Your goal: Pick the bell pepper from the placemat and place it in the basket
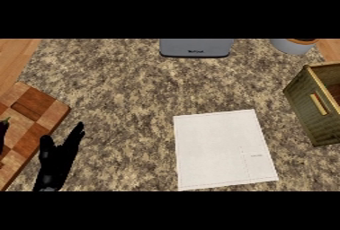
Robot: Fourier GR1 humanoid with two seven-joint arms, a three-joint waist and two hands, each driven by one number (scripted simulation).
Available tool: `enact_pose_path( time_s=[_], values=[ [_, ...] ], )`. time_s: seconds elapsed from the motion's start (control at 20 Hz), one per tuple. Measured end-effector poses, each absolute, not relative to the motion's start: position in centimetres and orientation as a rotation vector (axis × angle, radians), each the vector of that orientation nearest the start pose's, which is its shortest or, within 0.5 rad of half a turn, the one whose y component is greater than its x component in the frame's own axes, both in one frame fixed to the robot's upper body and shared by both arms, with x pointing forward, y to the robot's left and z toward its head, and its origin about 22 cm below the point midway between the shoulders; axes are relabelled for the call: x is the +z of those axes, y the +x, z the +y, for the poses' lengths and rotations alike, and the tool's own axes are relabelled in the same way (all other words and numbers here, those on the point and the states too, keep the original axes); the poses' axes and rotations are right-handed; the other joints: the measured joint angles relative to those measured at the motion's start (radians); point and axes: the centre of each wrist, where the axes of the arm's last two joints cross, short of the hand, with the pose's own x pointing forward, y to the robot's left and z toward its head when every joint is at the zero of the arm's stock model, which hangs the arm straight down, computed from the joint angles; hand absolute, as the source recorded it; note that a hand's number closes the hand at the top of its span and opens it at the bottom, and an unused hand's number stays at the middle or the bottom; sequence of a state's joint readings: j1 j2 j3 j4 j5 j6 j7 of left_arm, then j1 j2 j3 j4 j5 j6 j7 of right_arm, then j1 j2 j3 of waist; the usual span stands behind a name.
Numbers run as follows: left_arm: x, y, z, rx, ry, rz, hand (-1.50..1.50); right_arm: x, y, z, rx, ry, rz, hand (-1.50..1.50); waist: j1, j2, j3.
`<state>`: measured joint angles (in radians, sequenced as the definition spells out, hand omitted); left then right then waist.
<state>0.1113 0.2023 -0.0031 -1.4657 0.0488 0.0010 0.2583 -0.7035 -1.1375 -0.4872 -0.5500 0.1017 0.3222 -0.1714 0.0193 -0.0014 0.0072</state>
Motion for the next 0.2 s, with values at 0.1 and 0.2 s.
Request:
enact_pose_path(
  time_s=[0.1,0.2],
  values=[
    [-3.5,21.0,29.2,-0.059,0.157,-1.102,0.0,27.6,25.5,-59.3,0.057,-0.887,-1.555,-1.5,0.002,0.002,0.0],
    [-3.7,20.9,29.2,-0.056,0.157,-1.105,0.0,27.5,23.9,-60.5,0.024,-0.905,-1.54,-1.5,-0.001,0.003,0.001]
  ],
)
